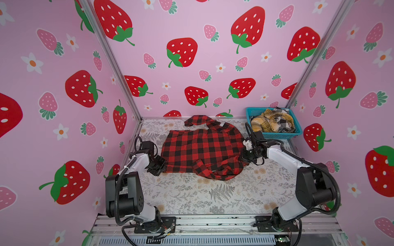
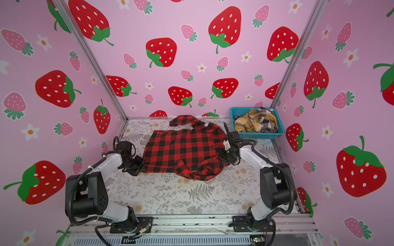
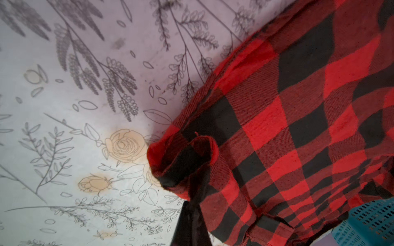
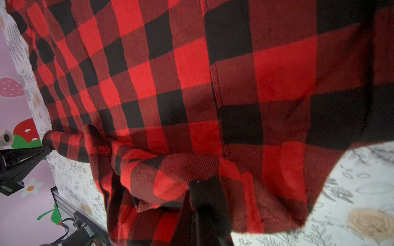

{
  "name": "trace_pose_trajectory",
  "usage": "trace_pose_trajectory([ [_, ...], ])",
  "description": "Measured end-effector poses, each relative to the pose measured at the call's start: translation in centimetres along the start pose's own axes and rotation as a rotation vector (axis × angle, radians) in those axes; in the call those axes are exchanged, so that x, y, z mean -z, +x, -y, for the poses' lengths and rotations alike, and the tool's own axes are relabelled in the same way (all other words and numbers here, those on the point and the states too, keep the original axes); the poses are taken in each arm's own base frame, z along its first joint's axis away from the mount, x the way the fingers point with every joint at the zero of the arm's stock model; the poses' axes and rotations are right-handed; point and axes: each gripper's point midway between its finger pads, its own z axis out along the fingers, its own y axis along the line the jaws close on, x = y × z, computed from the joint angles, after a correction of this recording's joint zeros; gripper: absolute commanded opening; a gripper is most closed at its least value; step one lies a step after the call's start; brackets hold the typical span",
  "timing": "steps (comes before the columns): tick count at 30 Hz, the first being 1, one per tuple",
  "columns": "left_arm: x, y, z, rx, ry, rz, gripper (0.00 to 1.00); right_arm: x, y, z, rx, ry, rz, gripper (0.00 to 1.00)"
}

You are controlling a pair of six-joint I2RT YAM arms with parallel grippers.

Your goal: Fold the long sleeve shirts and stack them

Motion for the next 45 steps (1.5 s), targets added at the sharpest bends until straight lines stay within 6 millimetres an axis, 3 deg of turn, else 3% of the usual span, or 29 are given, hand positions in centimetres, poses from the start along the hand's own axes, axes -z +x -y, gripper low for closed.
trace_pose_trajectory([
  [3, 0.9, -0.9, 1.3, -0.011, 0.025, 0.028, 0.0, 0.5, -1.6, -0.5, 0.014, -0.014, 0.03, 0.0],
  [6, 1.5, -2.5, 3.5, -0.025, 0.061, 0.056, 0.0, 0.4, -3.6, -0.6, 0.014, -0.027, 0.051, 0.18],
  [8, 0.8, -3.5, 4.4, -0.027, 0.065, 0.059, 0.0, -0.6, -4.5, -0.1, -0.001, -0.027, 0.05, 0.32],
  [10, -0.7, -4.2, 4.4, -0.018, 0.046, 0.044, 0.32, -2.1, -4.9, 0.9, -0.011, -0.017, 0.025, 0.5],
  [12, -2.3, -4.3, 3.7, -0.002, 0.013, 0.02, 0.5, -3.5, -5.1, 1.8, -0.021, 0.002, 0.0, 0.56],
  [14, -3.1, -4.5, 2.9, 0.014, -0.022, 0.011, 0.56, -4.4, -5.6, 2.5, -0.021, 0.034, -0.011, 0.6],
  [17, -2.5, -5.0, 3.4, 0.016, -0.023, 0.031, 0.58, -3.8, -6.3, 2.3, 0.03, 0.102, 0.008, 0.7],
  [19, -1.4, -5.6, 4.3, 0.005, 0.0, 0.065, 0.58, -2.4, -7.3, 0.7, 0.126, 0.161, 0.06, 0.84],
  [21, -0.2, -5.9, 5.1, -0.006, 0.028, 0.09, 0.59, -1.1, -7.1, -2.3, 0.24, 0.195, 0.111, 0.89],
  [24, 1.0, -5.8, 5.6, -0.015, 0.054, 0.11, 0.6, 0.2, -4.5, -8.5, 0.457, 0.183, 0.158, 0.9],
  [27, 1.3, -5.2, 5.2, -0.02, 0.058, 0.111, 0.62, -0.4, -0.5, -13.8, 0.657, 0.101, 0.134, 0.91],
  [30, 0.8, -4.4, 4.0, -0.014, 0.037, 0.092, 0.63, -2.3, 2.5, -16.4, 0.791, 0.059, 0.068, 0.89],
  [33, 0.0, -3.6, 2.9, -0.006, 0.017, 0.066, 0.6, -5.5, 2.8, -17.3, 0.846, 0.068, 0.016, 0.87],
  [39, 0.1, -2.7, 3.0, -0.024, 0.025, 0.052, 0.57, -11.4, 2.8, -15.7, 0.865, 0.102, -0.103, 0.71],
  [40, 0.2, -2.6, 3.1, -0.03, 0.028, 0.053, 0.57, -12.0, 2.9, -15.6, 0.867, 0.099, -0.119, 0.65],
  [42, 0.4, -2.3, 3.6, -0.046, 0.038, 0.054, 0.54, -12.8, 3.0, -15.7, 0.867, 0.083, -0.147, 0.4],
  [45, 0.5, -1.7, 4.0, -0.07, 0.045, 0.051, 0.51, -13.0, 2.7, -16.1, 0.848, 0.049, -0.153, 0.2],
])
